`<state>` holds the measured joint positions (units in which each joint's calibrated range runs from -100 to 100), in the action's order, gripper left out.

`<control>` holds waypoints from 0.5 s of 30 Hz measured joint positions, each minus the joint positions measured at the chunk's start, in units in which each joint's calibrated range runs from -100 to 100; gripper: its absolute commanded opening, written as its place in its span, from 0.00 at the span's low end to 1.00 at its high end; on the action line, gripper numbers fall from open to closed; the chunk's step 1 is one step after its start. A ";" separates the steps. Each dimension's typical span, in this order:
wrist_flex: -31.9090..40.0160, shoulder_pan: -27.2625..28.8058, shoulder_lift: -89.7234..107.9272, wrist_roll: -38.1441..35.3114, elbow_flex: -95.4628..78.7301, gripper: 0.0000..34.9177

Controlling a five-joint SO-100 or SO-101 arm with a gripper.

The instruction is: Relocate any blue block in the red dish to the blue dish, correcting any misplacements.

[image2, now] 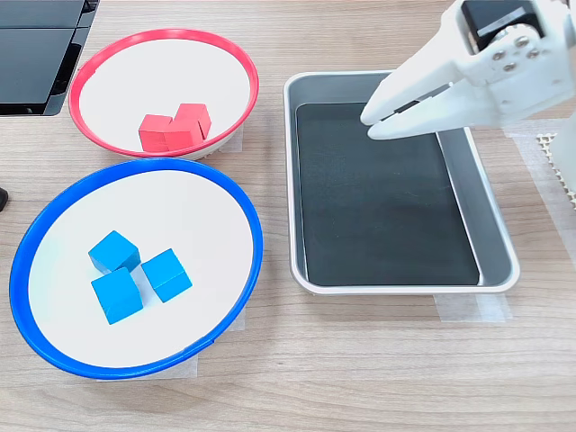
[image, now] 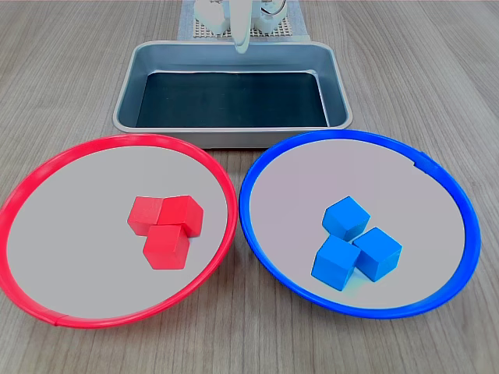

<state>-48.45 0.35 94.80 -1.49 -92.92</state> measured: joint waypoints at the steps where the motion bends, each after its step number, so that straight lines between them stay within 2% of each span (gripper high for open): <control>1: -0.90 0.00 0.85 0.00 0.00 0.01; 5: -3.75 0.71 2.13 0.00 -1.36 0.01; 15: -3.26 2.39 3.75 -0.24 -5.72 0.01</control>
<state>-51.71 2.74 98.55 -1.73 -98.64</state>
